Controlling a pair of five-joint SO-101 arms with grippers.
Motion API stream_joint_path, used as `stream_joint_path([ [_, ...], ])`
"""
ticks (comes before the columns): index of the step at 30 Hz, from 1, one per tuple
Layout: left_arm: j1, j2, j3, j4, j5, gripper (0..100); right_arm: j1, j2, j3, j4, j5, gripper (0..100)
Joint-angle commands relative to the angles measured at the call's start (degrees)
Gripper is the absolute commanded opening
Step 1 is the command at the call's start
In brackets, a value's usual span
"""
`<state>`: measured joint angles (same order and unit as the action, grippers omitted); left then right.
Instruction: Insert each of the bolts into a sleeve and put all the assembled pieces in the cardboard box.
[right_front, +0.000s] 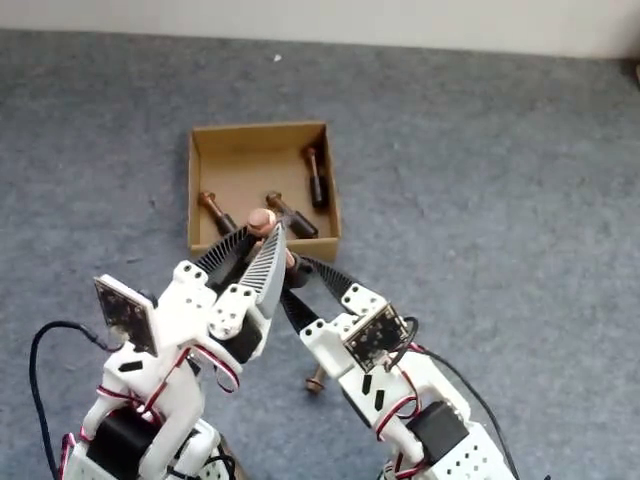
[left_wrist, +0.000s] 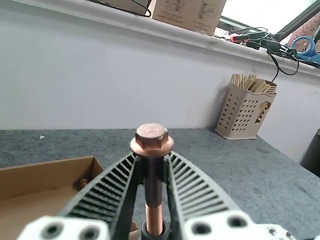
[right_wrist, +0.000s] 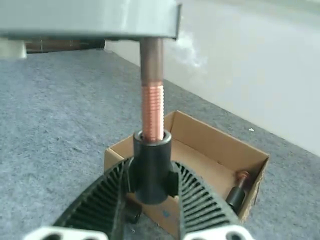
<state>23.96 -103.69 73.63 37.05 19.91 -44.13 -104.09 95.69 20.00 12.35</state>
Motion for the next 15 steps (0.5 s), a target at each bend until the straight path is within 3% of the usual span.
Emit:
stream_joint_path([
  [1, -1.36, -0.13, 1.54, -1.93, -0.44, 1, -0.75, -1.01, 6.11, -1.63, 0.62, 0.5],
  [6, 1.36, -0.13, 3.65, -1.85, -0.62, 1, -0.75, -1.01, 6.11, -1.63, 0.62, 0.5],
  [10, 4.97, -0.13, 3.65, 2.81, -1.32, 1, -0.57, -1.01, 6.20, -1.63, 0.62, 0.5],
  [15, 5.14, -0.13, 4.00, 7.65, -11.96, 1, -0.40, -1.01, 6.11, -1.63, 0.62, 0.5],
])
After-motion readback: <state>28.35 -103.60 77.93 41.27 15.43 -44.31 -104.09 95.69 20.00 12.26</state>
